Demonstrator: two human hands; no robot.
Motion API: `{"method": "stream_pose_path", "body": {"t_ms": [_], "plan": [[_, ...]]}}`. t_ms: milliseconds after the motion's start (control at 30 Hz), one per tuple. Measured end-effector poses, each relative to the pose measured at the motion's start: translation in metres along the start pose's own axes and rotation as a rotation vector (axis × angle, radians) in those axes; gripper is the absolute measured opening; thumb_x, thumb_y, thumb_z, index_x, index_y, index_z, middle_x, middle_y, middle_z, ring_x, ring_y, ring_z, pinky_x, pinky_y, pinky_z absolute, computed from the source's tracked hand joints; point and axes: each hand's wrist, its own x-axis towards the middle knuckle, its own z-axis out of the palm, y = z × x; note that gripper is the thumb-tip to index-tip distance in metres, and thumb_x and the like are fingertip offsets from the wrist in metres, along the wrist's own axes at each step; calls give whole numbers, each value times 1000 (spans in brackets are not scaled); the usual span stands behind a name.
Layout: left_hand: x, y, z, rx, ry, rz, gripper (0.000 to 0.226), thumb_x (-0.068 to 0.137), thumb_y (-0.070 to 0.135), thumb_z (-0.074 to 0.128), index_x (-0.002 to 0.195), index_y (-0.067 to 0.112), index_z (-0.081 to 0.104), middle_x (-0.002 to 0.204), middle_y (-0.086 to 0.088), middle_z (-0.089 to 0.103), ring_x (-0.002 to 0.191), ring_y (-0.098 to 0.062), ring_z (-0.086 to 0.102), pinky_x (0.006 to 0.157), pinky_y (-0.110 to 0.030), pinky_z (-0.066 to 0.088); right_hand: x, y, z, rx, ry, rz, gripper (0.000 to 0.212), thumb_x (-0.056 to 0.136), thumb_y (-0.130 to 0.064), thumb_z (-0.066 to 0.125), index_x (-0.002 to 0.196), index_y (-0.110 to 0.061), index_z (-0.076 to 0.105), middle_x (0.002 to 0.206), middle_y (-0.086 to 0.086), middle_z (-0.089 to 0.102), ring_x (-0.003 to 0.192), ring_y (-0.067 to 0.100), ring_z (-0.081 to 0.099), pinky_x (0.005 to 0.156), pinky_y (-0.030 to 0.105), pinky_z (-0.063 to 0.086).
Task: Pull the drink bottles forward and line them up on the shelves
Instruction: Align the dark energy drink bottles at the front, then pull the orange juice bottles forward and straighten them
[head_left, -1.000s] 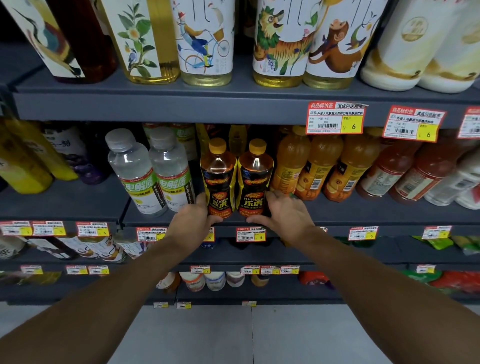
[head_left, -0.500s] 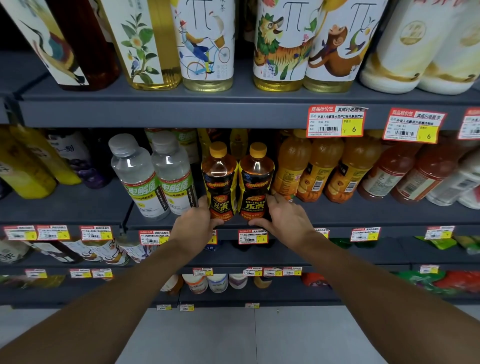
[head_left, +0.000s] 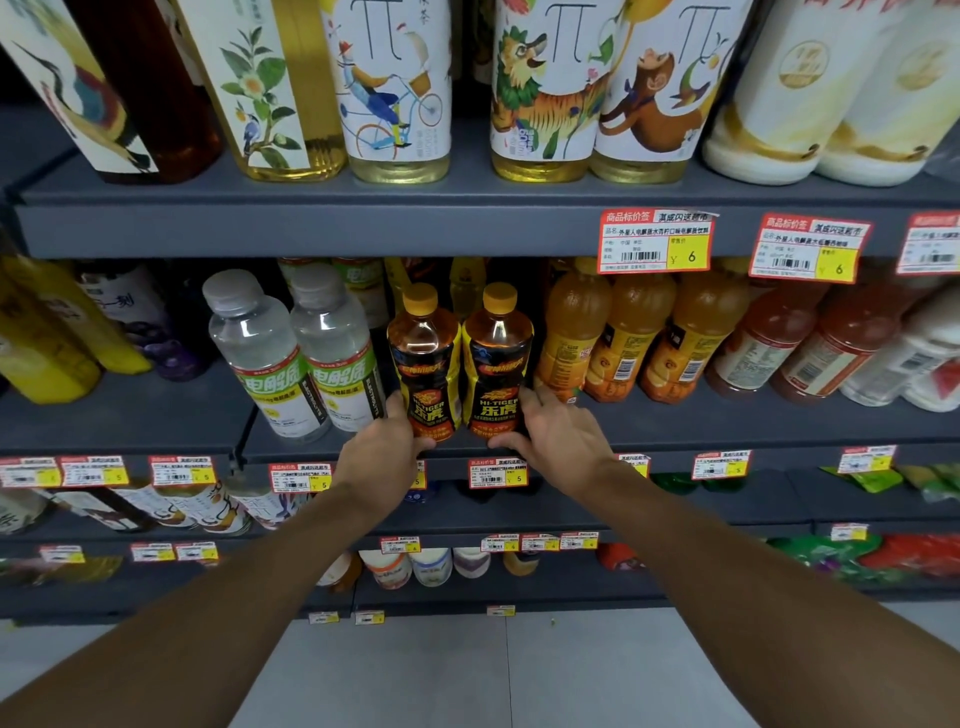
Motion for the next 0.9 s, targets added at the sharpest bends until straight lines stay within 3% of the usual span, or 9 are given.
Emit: {"method": "stream_pose_path", "body": {"t_ms": [200, 300, 400, 533, 633, 700, 767, 900], "plan": [[-2, 2, -4, 45, -15, -20, 53, 98, 38, 61, 137, 10, 38, 108, -17, 65, 100, -37, 64, 81, -48, 55, -1, -2, -3, -8, -1, 18, 77, 93, -70, 47, 144, -13, 42, 143, 8, 51, 122, 27, 58, 92, 40, 52], [-14, 8, -10, 71, 48, -30, 40, 96, 47, 60, 112, 10, 54, 92, -9, 67, 86, -28, 67, 69, -40, 57, -8, -1, -11, 45, -25, 72, 75, 92, -72, 47, 140, -14, 45, 138, 7, 55, 118, 28, 59, 90, 41, 53], [-29, 23, -12, -41, 163, -22, 45, 94, 52, 58, 71, 14, 55, 56, 0, 59, 54, -16, 61, 46, -31, 50, -22, 10, -20, 27, 0, 92, 63, 97, -67, 41, 131, -16, 54, 126, 6, 61, 107, 27, 64, 82, 37, 52], [-33, 57, 1, -115, 136, 123, 49, 96, 41, 61, 55, 20, 45, 47, 3, 49, 46, -11, 53, 47, -29, 43, -39, 41, -31, 28, 61, 137, 45, 105, -52, 35, 128, -19, 56, 124, 5, 63, 105, 28, 64, 81, 37, 48], [-24, 86, 21, -218, 118, 170, 34, 96, 40, 61, 66, 27, 52, 51, 7, 55, 48, -8, 57, 47, -22, 40, -44, 63, -33, 93, 148, 230, 38, 104, -46, 41, 125, -18, 56, 121, 6, 64, 103, 30, 65, 79, 37, 49], [-17, 106, 36, -236, 120, 168, 19, 97, 41, 59, 91, 24, 63, 58, 9, 59, 53, -4, 58, 48, -17, 41, -45, 72, -30, 198, 198, 333, 37, 103, -45, 46, 124, -15, 54, 117, 9, 65, 101, 34, 66, 80, 40, 51], [-11, 126, 50, -270, 131, 133, 32, 100, 41, 57, 119, 16, 62, 63, 9, 60, 58, -4, 59, 52, -16, 41, -46, 76, -29, 298, 207, 436, 39, 101, -47, 48, 125, -16, 51, 113, 11, 67, 101, 37, 66, 83, 43, 53], [-5, 157, 67, -435, 183, 71, 45, 100, 35, 58, 131, 3, 50, 65, 4, 62, 55, -2, 61, 47, -9, 38, -42, 82, -25, 436, 236, 497, 41, 97, -49, 57, 123, -18, 50, 106, 11, 71, 99, 37, 68, 81, 43, 54]]}}
